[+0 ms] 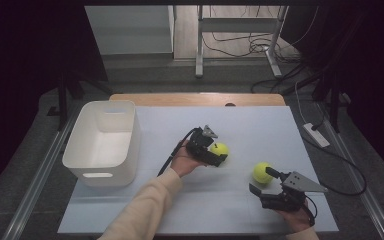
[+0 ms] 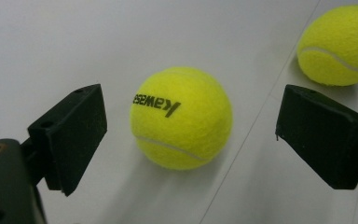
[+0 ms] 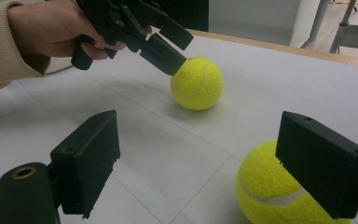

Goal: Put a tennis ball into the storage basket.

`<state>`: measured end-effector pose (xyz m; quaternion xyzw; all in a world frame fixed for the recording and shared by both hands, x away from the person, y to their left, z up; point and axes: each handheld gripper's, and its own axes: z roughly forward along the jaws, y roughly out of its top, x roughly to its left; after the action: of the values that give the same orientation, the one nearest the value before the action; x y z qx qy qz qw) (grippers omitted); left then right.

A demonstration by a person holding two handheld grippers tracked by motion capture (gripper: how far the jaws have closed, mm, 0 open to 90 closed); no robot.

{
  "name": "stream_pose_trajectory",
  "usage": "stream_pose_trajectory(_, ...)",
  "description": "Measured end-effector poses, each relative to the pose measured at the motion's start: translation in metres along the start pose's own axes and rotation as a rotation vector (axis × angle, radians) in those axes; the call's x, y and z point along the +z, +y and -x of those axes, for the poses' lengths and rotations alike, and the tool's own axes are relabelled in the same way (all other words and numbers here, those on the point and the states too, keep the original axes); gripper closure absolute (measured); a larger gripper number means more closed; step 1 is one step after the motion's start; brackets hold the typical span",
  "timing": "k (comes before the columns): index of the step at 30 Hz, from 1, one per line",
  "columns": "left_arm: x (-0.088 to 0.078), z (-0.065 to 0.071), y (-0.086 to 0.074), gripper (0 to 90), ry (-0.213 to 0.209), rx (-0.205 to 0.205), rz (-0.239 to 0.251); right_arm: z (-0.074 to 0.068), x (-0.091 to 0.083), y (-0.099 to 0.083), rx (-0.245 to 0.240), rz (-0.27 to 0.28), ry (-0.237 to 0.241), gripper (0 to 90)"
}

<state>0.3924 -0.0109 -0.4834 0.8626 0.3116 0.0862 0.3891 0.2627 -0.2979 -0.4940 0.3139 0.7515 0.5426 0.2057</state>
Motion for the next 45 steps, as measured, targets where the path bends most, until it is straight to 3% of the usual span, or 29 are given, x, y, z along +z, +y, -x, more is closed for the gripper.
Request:
stream_pose_trajectory(25, 0.032, -0.006, -0.003, 8.9, 0.008, -0.018, -0.069, 0.001, 0.001, -0.001, 0.001, -0.008, 0.002, 13.4)
stream_pose_trajectory(29, 0.035, -0.007, -0.003, 11.9, 0.016, -0.022, -0.076, 0.001, 0.001, -0.001, 0.0, -0.008, 0.001, 13.4)
stream_pose_trajectory(34, 0.035, -0.008, -0.004, 25.2, -0.01, -0.041, -0.069, 0.001, 0.0, -0.001, 0.0, -0.007, 0.001, 13.4)
stream_pose_trajectory(45, 0.027, -0.009, -0.002, 26.4, -0.024, -0.043, -0.053, 0.001, 0.0, -0.001, -0.001, -0.008, -0.001, 13.4)
